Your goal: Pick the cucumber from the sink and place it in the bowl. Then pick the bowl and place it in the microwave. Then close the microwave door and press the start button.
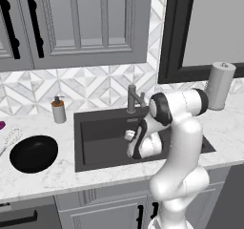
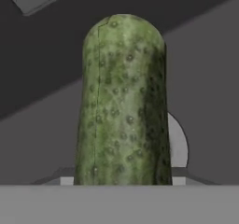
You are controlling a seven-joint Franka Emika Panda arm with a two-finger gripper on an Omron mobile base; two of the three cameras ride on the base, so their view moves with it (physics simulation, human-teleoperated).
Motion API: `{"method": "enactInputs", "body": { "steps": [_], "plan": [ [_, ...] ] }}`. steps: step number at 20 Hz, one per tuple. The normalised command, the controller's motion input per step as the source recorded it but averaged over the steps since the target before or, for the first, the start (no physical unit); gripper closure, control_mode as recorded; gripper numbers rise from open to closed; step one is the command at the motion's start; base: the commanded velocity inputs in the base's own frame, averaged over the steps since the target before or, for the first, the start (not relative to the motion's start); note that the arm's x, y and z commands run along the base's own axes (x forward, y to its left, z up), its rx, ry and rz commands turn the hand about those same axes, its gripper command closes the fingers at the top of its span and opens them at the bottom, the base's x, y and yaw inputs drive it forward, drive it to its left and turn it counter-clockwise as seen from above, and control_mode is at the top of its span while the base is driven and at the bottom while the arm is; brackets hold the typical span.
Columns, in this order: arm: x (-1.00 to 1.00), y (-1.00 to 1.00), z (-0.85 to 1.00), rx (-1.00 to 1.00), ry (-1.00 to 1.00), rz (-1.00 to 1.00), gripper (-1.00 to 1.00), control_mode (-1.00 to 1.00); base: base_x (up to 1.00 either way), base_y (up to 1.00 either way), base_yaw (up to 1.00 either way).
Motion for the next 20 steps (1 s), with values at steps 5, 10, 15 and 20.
{"method": "enactInputs", "body": {
  "steps": [5,10,15,20],
  "plan": [
    [-0.1,-0.73,1.0,0.17,-0.15,-0.01,1.0,-1.0,0.0,0.0,0.0],
    [-0.18,-0.94,0.93,0.17,-0.02,-0.03,1.0,-1.0,0.0,0.0,0.0],
    [-0.1,-0.89,1.0,0.13,-0.01,-0.03,1.0,-1.0,0.0,0.0,0.0],
    [-0.21,-0.79,1.0,0.1,-0.08,-0.05,1.0,-1.0,0.0,0.0,0.0]
  ]
}}
